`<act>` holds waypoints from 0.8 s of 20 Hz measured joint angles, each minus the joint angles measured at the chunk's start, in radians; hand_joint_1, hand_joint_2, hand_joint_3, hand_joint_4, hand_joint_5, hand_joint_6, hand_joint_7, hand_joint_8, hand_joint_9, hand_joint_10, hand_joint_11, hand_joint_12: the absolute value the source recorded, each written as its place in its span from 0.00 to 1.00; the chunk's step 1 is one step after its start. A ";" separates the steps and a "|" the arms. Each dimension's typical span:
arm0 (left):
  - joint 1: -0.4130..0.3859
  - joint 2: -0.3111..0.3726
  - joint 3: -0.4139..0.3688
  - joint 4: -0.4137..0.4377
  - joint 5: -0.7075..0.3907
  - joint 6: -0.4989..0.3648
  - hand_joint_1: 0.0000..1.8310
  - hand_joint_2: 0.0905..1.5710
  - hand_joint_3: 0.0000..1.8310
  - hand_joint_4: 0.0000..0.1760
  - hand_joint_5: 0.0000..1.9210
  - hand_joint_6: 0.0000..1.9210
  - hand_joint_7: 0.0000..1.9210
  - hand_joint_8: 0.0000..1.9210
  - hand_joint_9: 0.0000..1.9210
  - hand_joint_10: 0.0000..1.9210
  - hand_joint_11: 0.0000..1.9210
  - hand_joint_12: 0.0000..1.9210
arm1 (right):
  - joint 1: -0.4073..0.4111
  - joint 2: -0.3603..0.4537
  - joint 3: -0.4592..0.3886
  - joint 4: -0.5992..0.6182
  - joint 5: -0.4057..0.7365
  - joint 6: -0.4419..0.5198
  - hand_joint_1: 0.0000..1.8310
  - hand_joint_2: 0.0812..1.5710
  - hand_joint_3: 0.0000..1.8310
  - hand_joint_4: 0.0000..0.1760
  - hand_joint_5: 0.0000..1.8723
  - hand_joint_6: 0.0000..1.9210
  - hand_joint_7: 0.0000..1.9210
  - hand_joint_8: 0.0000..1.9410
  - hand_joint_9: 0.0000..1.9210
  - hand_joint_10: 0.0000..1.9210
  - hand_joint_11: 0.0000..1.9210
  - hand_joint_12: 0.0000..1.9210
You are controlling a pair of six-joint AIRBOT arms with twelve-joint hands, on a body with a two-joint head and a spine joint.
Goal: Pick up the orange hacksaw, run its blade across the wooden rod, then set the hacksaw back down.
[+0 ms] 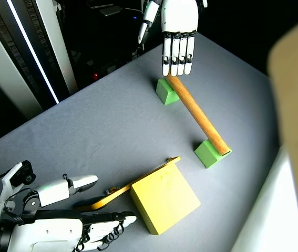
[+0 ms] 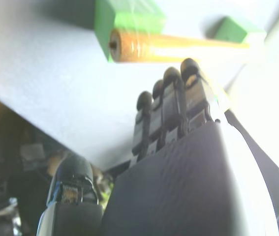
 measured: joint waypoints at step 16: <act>0.037 -0.076 0.041 -0.005 0.045 0.008 0.01 0.78 0.00 0.00 0.08 0.00 0.04 0.00 0.04 0.00 0.01 0.05 | 0.012 -0.057 0.020 0.098 -0.053 -0.107 0.39 0.74 0.00 0.00 0.06 0.00 0.08 0.00 0.10 0.00 0.00 0.35</act>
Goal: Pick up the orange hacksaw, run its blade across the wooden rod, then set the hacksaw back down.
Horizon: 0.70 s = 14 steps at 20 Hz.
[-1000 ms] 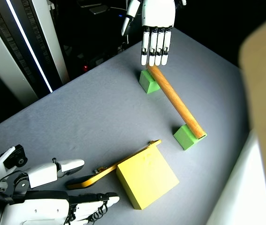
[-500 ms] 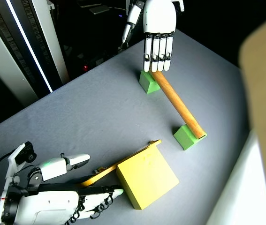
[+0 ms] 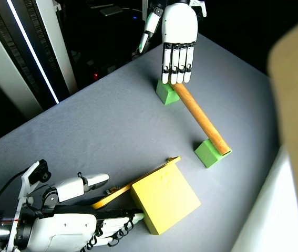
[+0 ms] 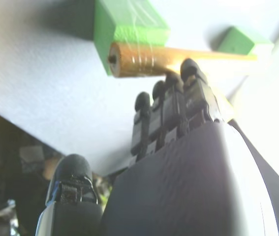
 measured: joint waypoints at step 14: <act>0.000 0.000 0.000 0.000 -0.007 0.000 0.00 0.78 0.00 0.00 0.07 0.00 0.04 0.00 0.03 0.00 0.00 0.04 | 0.040 -0.023 0.019 0.026 -0.055 -0.007 0.72 0.76 0.00 0.00 0.35 0.54 0.43 0.48 0.43 0.57 0.33 0.52</act>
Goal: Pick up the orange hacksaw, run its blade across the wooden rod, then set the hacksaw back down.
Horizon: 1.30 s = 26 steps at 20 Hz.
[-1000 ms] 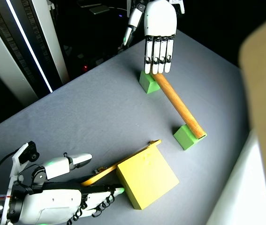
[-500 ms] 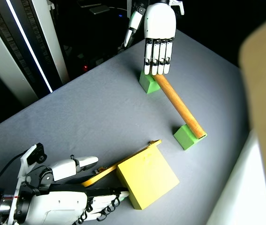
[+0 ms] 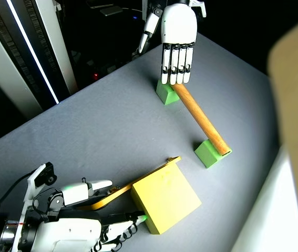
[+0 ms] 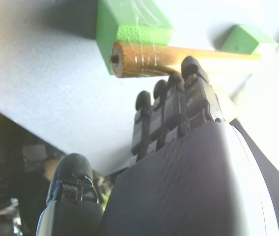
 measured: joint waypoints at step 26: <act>-0.016 0.000 0.006 0.001 -0.005 0.000 0.01 0.78 0.00 0.00 0.06 0.00 0.04 0.00 0.03 0.00 0.01 0.03 | -0.035 0.048 -0.155 0.421 0.279 -0.351 0.75 0.71 0.00 0.00 0.43 0.53 0.48 0.55 0.50 0.65 0.45 0.65</act>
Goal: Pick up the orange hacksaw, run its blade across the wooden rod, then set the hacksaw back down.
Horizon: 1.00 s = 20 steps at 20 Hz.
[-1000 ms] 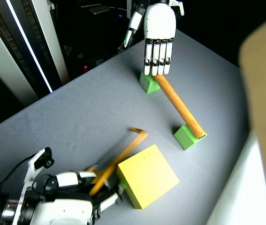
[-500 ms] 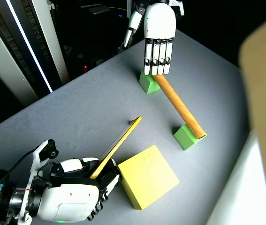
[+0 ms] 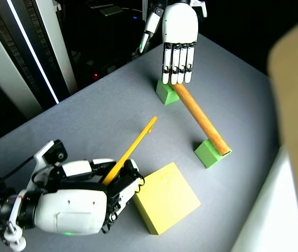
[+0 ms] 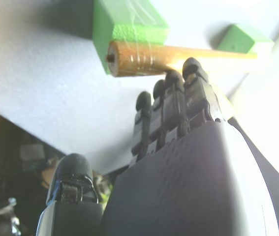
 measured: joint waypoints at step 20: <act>0.011 0.000 0.015 -0.001 0.002 0.000 0.00 0.78 0.00 0.00 0.08 0.00 0.05 0.00 0.05 0.00 0.00 0.10 | -0.044 -0.026 -0.178 0.643 0.460 -0.344 0.75 0.72 0.00 0.00 0.42 0.54 0.46 0.59 0.49 0.67 0.45 0.66</act>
